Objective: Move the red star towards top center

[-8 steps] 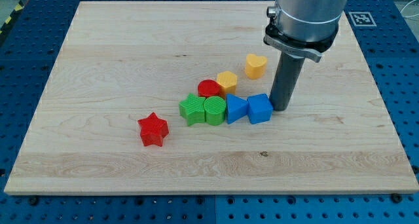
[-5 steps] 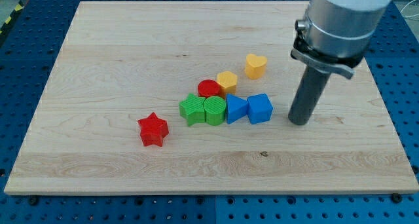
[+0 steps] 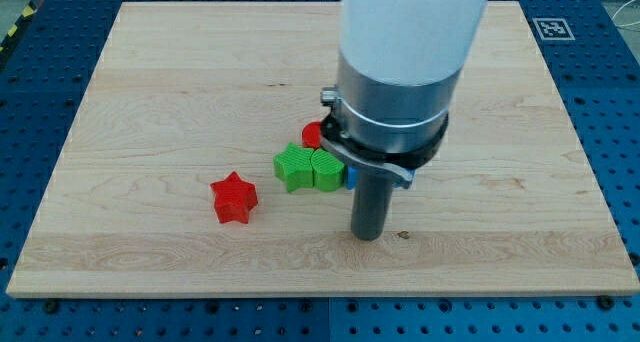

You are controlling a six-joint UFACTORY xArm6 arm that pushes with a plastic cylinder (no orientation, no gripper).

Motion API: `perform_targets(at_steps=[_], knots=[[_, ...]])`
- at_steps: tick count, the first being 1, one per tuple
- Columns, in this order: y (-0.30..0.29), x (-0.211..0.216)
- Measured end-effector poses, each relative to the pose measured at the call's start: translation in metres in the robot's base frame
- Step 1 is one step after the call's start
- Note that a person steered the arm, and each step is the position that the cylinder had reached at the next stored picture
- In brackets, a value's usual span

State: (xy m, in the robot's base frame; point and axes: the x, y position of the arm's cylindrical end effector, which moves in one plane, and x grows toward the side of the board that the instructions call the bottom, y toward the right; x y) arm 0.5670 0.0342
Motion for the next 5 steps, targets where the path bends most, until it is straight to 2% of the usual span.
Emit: perform_targets(at_steps=[5], knots=[[-0.093,0.000]])
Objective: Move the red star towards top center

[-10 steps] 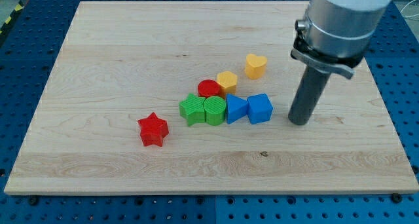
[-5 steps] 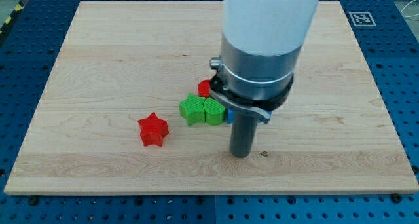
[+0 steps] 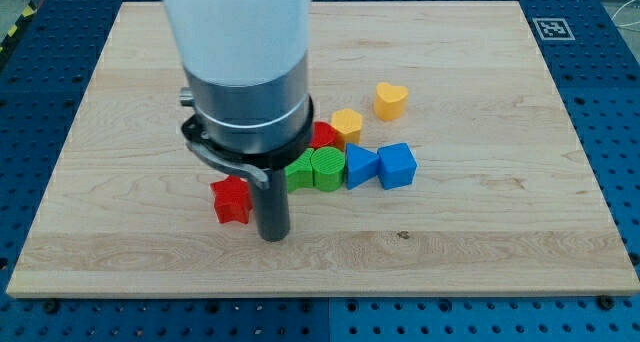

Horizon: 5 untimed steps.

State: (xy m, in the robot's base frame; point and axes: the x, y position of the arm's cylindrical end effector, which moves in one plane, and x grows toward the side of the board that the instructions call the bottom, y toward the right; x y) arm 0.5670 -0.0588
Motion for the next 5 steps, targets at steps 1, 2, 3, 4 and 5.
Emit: perform_targets(at_steps=[1,2,3,4,5], knots=[[-0.016,0.000],[-0.020,-0.008],[-0.020,-0.030],[-0.020,-0.056],[-0.020,-0.081]])
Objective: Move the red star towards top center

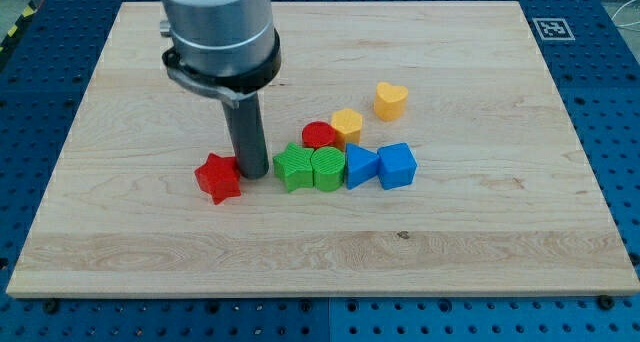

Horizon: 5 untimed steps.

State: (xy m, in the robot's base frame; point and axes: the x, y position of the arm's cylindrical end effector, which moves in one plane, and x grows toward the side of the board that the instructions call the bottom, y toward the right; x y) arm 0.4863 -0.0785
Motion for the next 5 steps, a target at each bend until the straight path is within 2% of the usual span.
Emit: perform_targets(at_steps=[1,3,5], knots=[[0.000,0.002],[0.001,0.047],[-0.001,0.067]])
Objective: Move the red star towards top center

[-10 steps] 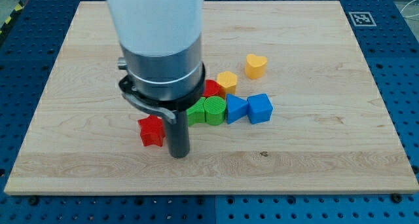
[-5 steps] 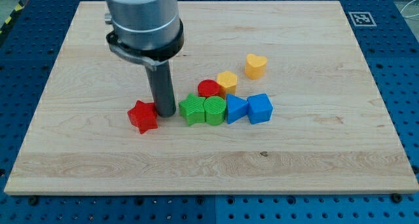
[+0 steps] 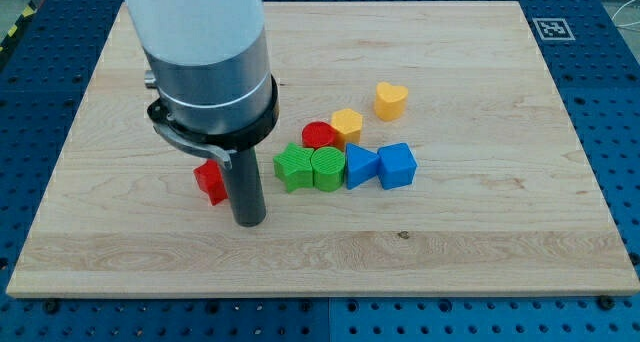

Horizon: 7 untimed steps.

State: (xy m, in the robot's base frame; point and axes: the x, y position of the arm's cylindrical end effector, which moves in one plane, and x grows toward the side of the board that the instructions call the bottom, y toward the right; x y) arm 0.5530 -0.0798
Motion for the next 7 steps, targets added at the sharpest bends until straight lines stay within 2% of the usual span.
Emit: perform_targets(at_steps=[3,7], knots=[[-0.041,-0.009],[-0.041,-0.134]])
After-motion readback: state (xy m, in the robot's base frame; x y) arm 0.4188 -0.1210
